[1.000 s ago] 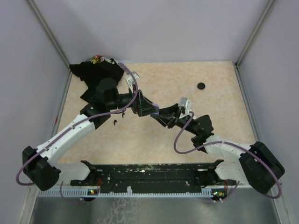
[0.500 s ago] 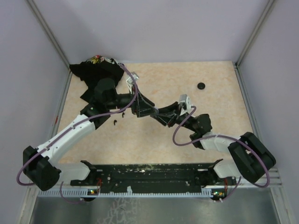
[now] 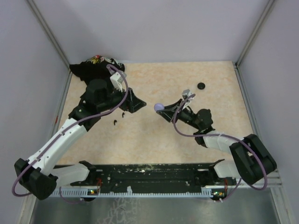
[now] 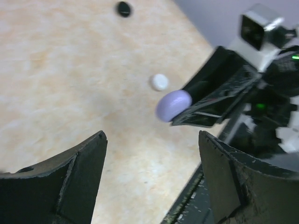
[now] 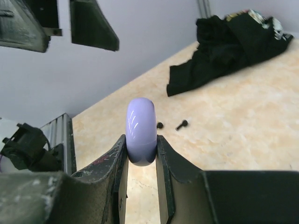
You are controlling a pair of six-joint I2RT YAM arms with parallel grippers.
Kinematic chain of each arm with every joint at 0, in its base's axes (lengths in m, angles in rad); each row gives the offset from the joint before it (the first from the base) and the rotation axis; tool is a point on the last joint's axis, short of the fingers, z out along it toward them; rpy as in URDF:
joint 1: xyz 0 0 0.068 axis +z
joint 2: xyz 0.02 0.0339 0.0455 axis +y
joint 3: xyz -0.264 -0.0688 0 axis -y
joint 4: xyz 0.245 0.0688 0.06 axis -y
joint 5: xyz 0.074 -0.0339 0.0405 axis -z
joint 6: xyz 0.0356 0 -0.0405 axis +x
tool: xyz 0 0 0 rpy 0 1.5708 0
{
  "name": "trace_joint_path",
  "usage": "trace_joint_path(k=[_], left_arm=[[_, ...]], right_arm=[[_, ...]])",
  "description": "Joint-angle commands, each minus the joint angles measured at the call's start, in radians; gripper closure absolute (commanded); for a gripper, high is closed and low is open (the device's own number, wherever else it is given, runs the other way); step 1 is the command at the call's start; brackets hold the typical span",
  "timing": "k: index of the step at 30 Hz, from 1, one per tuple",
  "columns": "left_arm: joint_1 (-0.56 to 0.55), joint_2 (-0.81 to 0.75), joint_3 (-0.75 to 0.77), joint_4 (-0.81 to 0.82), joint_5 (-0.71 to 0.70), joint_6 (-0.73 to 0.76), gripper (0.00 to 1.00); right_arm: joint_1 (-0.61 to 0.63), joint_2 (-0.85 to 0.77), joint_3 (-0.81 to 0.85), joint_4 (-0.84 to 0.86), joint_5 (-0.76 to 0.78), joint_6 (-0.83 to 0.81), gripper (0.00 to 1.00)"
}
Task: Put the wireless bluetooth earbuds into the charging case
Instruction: Close the charging case, then place the charging case at the center of the board.
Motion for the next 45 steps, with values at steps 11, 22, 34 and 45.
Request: trace_joint_path(k=[11,22,34,45], left_arm=[[0.043,-0.149,-0.069,-0.213,-0.661,0.255,0.06],[0.087,-0.202,-0.197,-0.157,-0.724,0.288,0.04],[0.163,-0.223,-0.227,-0.142,-0.694,0.264,0.0],[0.194,-0.216,-0.232,-0.138,-0.659,0.249,0.0]], right_arm=[[-0.29,-0.222,0.025,-0.684,0.013,0.024,1.0],[-0.537,-0.313,0.026,-1.108,0.155,0.003,1.0],[-0.706,-0.205,-0.03,-1.146,0.166,0.023,1.0],[-0.695,0.06,-0.038,-0.888,-0.004,0.12,1.0]])
